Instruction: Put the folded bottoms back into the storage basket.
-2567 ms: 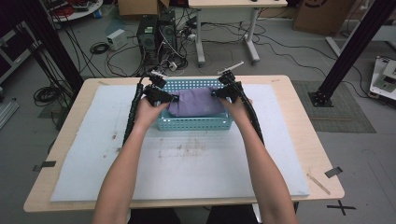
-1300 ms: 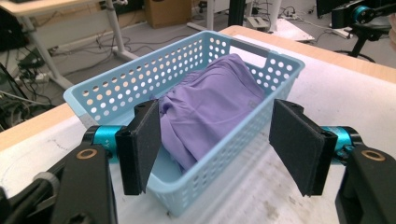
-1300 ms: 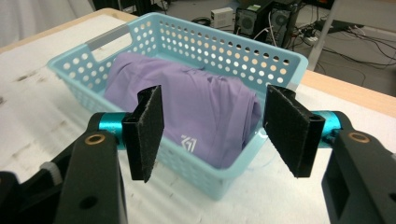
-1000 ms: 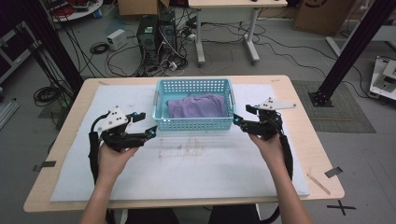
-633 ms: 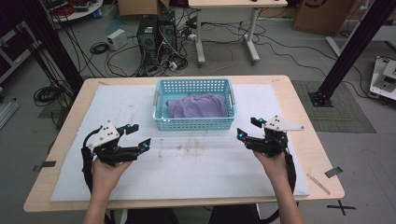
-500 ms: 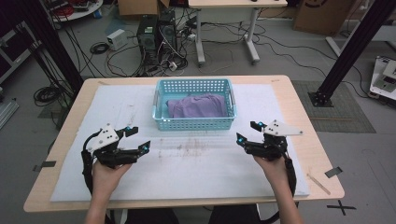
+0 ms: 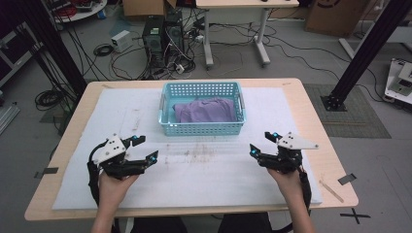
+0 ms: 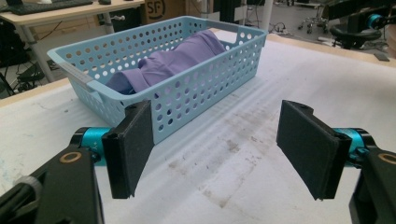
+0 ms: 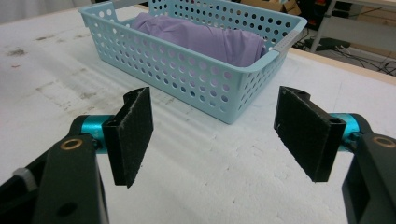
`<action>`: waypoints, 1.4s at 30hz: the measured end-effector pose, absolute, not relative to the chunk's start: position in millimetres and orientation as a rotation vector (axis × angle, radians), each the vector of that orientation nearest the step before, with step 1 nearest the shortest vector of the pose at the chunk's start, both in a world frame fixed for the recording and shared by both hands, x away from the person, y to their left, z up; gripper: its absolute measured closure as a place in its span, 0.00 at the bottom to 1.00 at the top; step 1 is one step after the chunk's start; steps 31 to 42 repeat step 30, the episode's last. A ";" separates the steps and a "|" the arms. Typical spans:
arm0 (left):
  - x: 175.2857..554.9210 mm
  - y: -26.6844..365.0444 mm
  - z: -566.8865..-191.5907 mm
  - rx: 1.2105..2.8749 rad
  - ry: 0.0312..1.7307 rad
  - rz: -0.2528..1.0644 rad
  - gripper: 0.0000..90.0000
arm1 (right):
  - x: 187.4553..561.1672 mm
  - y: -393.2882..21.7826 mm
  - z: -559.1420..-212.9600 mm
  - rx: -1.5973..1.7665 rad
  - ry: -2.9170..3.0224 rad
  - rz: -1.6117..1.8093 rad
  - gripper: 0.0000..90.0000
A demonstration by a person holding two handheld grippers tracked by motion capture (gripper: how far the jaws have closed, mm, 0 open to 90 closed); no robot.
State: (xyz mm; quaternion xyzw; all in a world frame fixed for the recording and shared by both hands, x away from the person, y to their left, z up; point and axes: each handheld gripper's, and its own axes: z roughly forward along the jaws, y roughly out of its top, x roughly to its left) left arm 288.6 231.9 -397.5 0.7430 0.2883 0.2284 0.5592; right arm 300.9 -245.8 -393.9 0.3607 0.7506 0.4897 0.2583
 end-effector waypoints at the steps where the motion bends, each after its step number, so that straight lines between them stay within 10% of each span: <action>1: 289.1 231.0 -398.4 1.758 0.679 0.537 0.31 | 300.8 -246.3 -394.1 0.976 2.034 1.325 0.32; 42: 286.3 236.3 -403.6 1.761 0.704 0.524 0.31 | 305.8 -245.4 -399.9 1.000 2.042 1.311 0.30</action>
